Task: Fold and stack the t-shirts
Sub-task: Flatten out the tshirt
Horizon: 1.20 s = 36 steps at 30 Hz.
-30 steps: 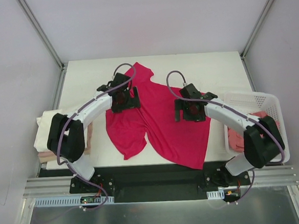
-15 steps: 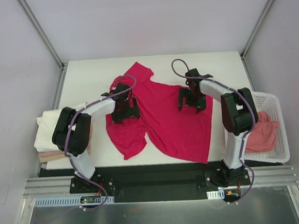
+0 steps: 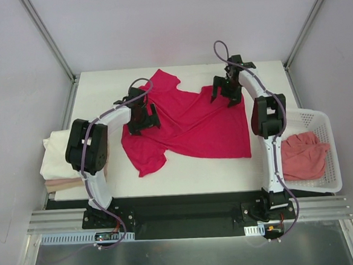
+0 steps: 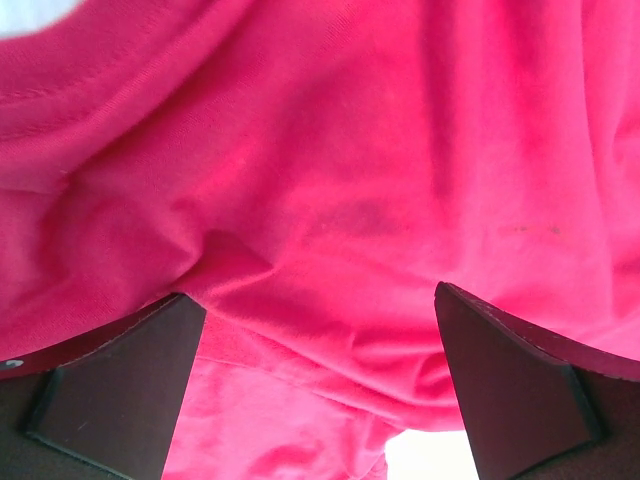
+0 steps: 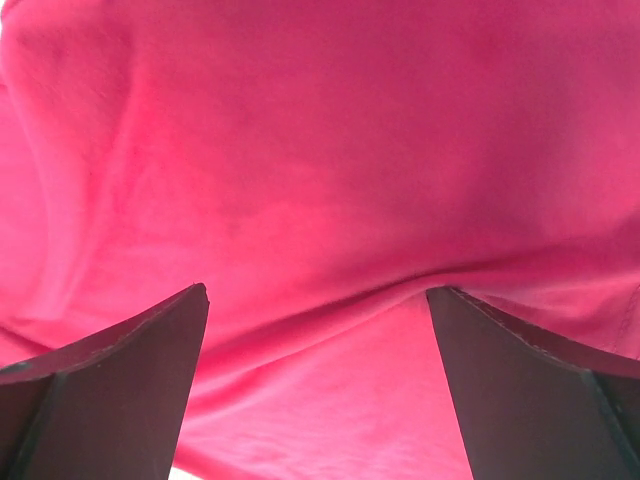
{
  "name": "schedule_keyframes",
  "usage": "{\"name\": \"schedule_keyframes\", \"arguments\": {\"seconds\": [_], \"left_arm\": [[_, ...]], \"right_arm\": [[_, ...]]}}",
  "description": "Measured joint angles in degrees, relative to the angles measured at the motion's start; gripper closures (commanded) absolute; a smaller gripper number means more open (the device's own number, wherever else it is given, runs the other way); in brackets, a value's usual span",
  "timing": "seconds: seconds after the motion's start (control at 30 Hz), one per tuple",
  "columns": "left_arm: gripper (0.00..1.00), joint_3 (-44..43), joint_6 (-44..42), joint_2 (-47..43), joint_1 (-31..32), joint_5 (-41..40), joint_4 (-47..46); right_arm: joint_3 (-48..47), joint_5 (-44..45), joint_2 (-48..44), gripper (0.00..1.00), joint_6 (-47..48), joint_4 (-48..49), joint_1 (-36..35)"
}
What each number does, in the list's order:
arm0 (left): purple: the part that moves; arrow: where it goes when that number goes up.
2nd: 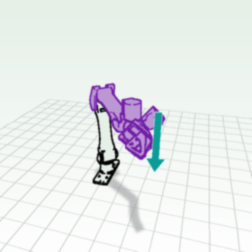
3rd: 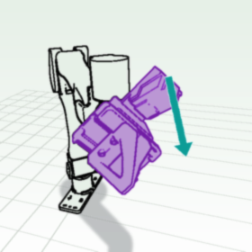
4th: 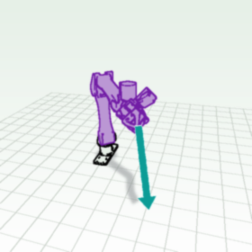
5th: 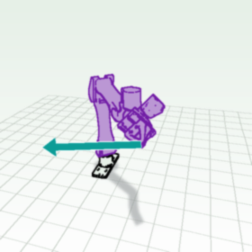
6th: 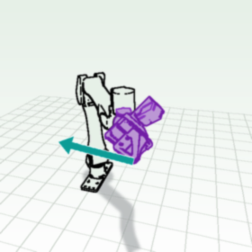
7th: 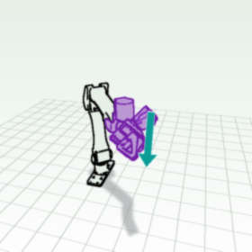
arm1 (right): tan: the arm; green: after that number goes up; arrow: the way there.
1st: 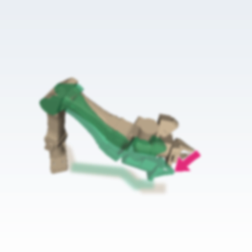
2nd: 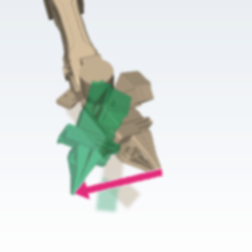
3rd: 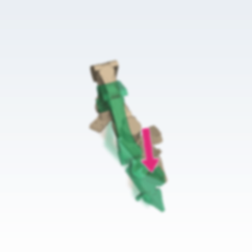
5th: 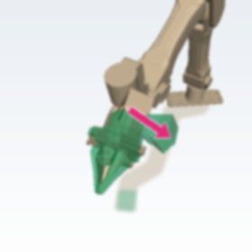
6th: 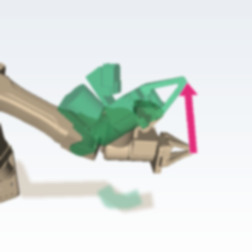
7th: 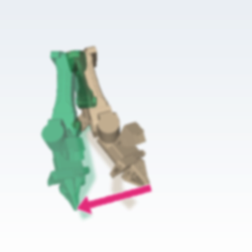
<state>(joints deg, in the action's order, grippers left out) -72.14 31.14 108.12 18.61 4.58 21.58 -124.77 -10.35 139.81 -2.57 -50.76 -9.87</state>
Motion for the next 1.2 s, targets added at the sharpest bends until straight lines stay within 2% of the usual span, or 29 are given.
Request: {"name": "schedule_keyframes", "arguments": {"seconds": [0.23, 0.37, 0.5, 0.57, 0.67, 0.8, 0.93, 1.07, 1.13, 1.2], "left_arm": [[0.01, 2.3, -1.3, -1.8, 0.0, 2.4, -2.1], [0.01, 7.5, -1.4, -8.5, 0.5, 2.6, -0.3], [0.00, 7.8, -1.8, -17.8, 2.1, 3.0, 0.2], [0.01, 8.7, -1.7, -23.3, 3.6, 3.0, -0.6], [0.01, 13.9, -0.3, -34.1, 6.1, 2.8, -2.4], [0.01, 27.8, 4.6, -49.1, 7.3, 2.7, -2.9], [0.01, 41.0, 10.1, -58.5, 7.3, 2.4, -0.7], [0.21, 49.1, 14.7, -63.8, 7.3, 2.4, 1.3], [0.28, 50.1, 16.5, -63.8, 7.3, 2.1, 1.7], [0.39, 50.1, 17.6, -62.6, 7.3, 0.9, 1.3]], "right_arm": [[-1.0, -5.2, 0.7, 0.03, -0.8, 1.8, 5.4], [-0.6, -6.8, 0.3, 0.03, 0.5, 2.2, 5.8], [6.0, -6.5, -5.8, 0.03, 3.1, 2.1, 4.0], [12.3, -5.0, -13.0, 0.03, 4.0, 2.8, 2.1], [25.5, -1.3, -28.7, 0.03, 4.3, 5.4, -1.4], [47.1, 3.4, -55.4, 0.03, 2.3, 11.7, -6.7], [66.6, 5.9, -74.9, 0.03, -2.9, 17.7, -8.3], [81.0, 6.7, -82.4, 0.03, -8.3, 19.3, -8.4], [84.9, 7.5, -84.2, 0.03, -10.4, 19.4, -8.9], [87.2, 8.3, -87.1, 0.03, -11.8, 19.4, -9.5]]}}
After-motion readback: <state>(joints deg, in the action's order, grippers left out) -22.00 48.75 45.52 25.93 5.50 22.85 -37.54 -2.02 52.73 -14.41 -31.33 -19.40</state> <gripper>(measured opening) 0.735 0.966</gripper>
